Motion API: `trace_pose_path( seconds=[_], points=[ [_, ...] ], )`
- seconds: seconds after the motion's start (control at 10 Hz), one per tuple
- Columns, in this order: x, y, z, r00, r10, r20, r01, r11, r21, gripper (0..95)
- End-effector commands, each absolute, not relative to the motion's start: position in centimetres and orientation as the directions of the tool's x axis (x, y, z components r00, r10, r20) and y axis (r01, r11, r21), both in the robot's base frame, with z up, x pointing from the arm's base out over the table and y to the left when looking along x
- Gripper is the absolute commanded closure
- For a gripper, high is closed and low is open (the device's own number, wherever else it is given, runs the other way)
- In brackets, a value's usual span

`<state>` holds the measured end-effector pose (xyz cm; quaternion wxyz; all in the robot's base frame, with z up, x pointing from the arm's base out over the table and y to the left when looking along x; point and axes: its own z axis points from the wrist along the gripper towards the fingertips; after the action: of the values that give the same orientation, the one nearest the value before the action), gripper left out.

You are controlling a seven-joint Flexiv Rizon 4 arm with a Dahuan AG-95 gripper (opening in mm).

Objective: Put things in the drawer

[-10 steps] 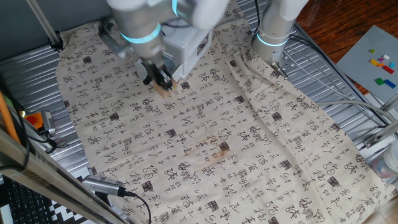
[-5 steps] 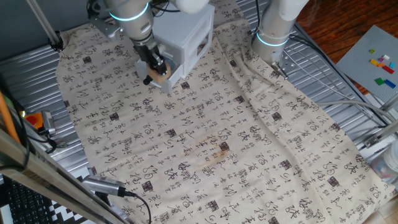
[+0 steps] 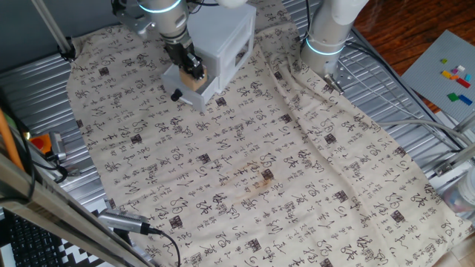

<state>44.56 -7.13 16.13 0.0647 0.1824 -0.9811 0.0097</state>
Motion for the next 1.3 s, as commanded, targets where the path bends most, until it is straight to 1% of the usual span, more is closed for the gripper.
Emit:
trace_pose_path(
  seconds=[0.1,0.6,1.3],
  points=[
    [44.6,-7.2,16.1,-0.923,-0.361,0.131,-0.364,0.932,0.006,95.0],
    [44.7,-7.5,15.0,-0.913,-0.387,0.13,-0.389,0.921,0.011,95.0],
    [43.9,-7.9,13.4,-0.902,-0.412,0.126,-0.415,0.91,0.008,95.0]
  ],
)
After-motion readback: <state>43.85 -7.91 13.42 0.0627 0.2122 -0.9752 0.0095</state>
